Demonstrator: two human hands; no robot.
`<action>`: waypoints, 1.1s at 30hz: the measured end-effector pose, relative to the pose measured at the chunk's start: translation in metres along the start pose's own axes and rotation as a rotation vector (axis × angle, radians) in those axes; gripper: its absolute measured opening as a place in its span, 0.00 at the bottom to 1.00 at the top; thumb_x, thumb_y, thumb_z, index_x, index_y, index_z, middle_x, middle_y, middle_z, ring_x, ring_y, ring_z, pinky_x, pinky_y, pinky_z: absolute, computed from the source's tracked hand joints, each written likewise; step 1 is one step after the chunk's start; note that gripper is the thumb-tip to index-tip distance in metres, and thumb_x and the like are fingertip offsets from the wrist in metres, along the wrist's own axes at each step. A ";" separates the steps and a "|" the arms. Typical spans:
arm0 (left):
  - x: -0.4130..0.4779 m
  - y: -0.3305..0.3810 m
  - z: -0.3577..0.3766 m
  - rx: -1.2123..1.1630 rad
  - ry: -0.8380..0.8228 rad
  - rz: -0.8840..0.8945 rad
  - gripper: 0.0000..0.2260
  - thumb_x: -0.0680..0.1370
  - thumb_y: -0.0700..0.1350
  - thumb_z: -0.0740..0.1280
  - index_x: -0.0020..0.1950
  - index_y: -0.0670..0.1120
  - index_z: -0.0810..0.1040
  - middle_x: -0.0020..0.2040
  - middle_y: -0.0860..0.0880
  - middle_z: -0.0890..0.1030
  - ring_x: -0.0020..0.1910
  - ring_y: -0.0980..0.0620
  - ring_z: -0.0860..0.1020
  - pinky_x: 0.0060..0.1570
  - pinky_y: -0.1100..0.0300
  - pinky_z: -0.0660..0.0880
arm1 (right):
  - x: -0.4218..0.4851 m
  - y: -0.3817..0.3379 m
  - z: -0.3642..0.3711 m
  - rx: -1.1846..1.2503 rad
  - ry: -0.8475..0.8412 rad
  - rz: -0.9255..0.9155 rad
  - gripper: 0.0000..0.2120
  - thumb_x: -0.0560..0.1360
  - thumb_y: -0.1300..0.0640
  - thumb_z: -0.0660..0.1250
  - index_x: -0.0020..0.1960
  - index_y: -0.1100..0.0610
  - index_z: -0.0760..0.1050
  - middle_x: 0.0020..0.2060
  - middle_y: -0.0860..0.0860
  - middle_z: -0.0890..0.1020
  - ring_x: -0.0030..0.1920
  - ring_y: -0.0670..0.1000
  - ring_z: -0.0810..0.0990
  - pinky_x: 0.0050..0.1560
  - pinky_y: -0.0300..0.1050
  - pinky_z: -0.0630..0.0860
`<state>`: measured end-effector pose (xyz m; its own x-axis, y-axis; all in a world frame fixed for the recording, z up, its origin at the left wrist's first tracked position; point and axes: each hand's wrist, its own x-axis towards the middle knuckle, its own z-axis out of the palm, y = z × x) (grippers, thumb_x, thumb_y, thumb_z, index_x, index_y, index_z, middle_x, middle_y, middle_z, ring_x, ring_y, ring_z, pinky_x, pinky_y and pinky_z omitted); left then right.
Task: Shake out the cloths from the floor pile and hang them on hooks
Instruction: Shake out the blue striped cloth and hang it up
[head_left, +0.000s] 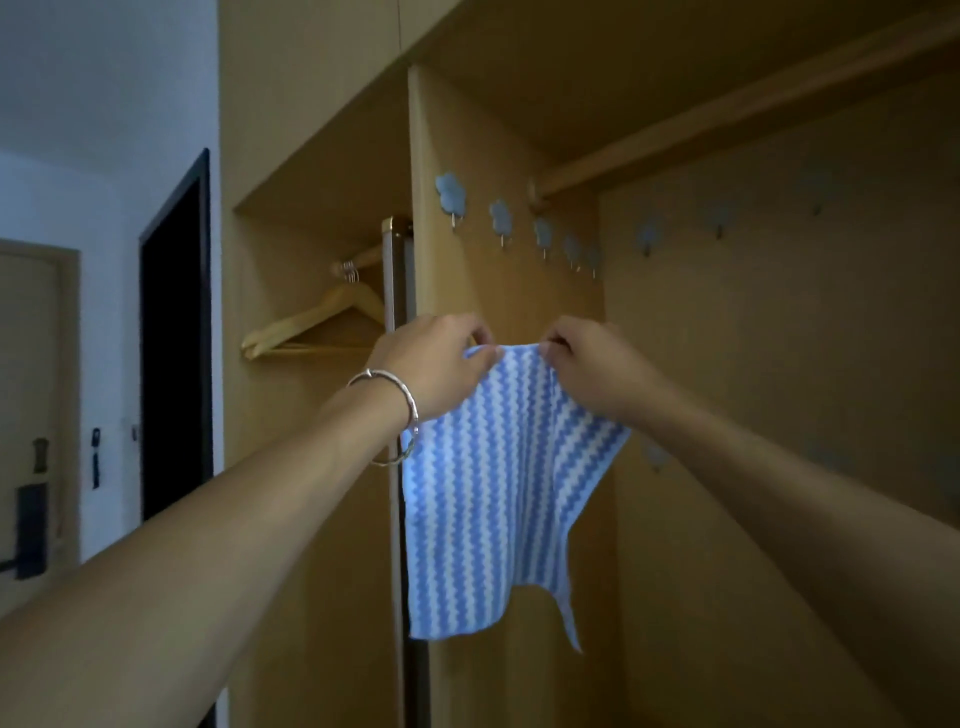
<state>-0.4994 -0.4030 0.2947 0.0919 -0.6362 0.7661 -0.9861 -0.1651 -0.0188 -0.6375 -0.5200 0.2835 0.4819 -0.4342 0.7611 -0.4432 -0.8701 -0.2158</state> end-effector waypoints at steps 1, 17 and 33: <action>0.013 -0.004 -0.002 0.029 0.011 0.020 0.08 0.79 0.57 0.58 0.48 0.55 0.73 0.36 0.54 0.75 0.32 0.55 0.72 0.27 0.60 0.64 | 0.014 0.000 -0.001 -0.016 0.007 -0.002 0.10 0.81 0.56 0.56 0.41 0.51 0.69 0.43 0.53 0.78 0.46 0.57 0.77 0.46 0.52 0.75; 0.154 -0.049 -0.018 0.409 0.465 0.055 0.12 0.81 0.53 0.55 0.56 0.48 0.72 0.53 0.44 0.78 0.52 0.40 0.76 0.42 0.53 0.66 | 0.170 -0.003 0.016 0.175 0.411 -0.309 0.14 0.77 0.66 0.55 0.56 0.60 0.77 0.55 0.59 0.75 0.59 0.56 0.73 0.56 0.40 0.63; 0.162 -0.051 -0.007 0.854 0.564 0.263 0.10 0.78 0.47 0.60 0.52 0.45 0.79 0.47 0.42 0.76 0.48 0.41 0.73 0.41 0.53 0.57 | 0.197 0.013 0.046 0.567 0.280 -0.347 0.03 0.80 0.54 0.60 0.53 0.49 0.72 0.46 0.44 0.75 0.43 0.44 0.74 0.37 0.35 0.67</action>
<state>-0.4352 -0.4926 0.4241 -0.4046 -0.3228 0.8556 -0.5205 -0.6880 -0.5057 -0.5132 -0.6279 0.4027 0.2782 -0.1008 0.9552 0.1972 -0.9673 -0.1595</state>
